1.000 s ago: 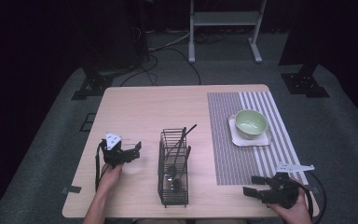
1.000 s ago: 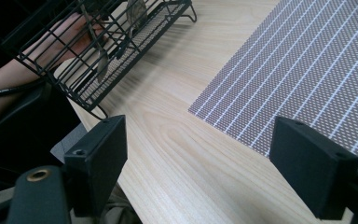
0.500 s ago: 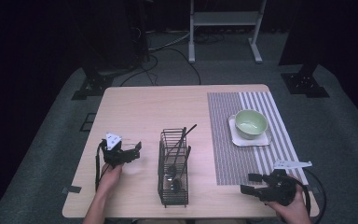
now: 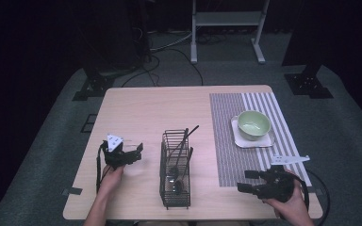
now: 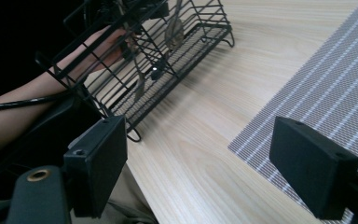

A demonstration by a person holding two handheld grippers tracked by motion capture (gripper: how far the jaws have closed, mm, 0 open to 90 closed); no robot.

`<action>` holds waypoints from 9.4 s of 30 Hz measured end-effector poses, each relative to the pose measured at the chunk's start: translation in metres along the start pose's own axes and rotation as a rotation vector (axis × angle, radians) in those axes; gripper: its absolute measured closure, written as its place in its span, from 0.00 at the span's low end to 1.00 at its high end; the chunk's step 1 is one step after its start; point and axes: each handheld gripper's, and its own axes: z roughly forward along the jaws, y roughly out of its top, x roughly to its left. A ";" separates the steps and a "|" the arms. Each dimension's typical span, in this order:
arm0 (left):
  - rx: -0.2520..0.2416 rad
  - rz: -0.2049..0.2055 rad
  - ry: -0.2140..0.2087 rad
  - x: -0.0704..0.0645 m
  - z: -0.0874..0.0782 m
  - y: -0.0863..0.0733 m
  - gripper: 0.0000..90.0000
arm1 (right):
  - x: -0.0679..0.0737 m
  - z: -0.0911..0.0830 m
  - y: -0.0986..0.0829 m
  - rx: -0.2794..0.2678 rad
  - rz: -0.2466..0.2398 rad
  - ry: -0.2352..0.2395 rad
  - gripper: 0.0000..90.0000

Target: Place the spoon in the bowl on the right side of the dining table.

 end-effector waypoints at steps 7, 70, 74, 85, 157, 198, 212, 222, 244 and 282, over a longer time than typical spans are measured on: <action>0.001 -0.001 -0.001 0.000 0.000 0.000 0.00 | 0.008 0.007 0.009 0.015 -0.017 0.022 0.20; 0.001 0.005 -0.005 0.000 0.000 0.000 0.00 | 0.061 0.057 0.083 0.102 -0.112 0.126 0.20; 0.002 0.006 -0.005 0.000 0.000 0.000 0.00 | 0.062 0.058 0.085 0.104 -0.109 0.129 0.20; 0.001 0.006 -0.005 0.000 0.000 0.000 0.00 | 0.070 0.062 0.095 0.116 -0.132 0.134 0.21; 0.002 0.011 -0.010 0.000 0.000 0.000 0.00 | 0.076 0.098 0.128 0.109 -0.125 0.011 0.98; 0.003 0.013 -0.007 0.000 0.000 0.000 0.00 | 0.062 0.050 0.145 -0.043 0.009 0.103 0.98; 0.003 0.012 -0.007 0.000 0.000 0.000 0.00 | 0.055 0.028 0.152 -0.091 0.046 0.127 0.98; 0.004 0.013 -0.006 0.000 0.000 0.000 0.00 | 0.044 0.008 0.152 -0.129 0.089 0.135 0.98; 0.005 0.014 -0.005 0.000 0.000 0.000 0.00 | 0.020 -0.022 0.137 -0.153 0.136 0.088 0.98; 0.006 0.013 -0.002 -0.001 0.000 0.000 0.00 | -0.039 -0.051 0.099 -0.182 0.256 -0.067 0.98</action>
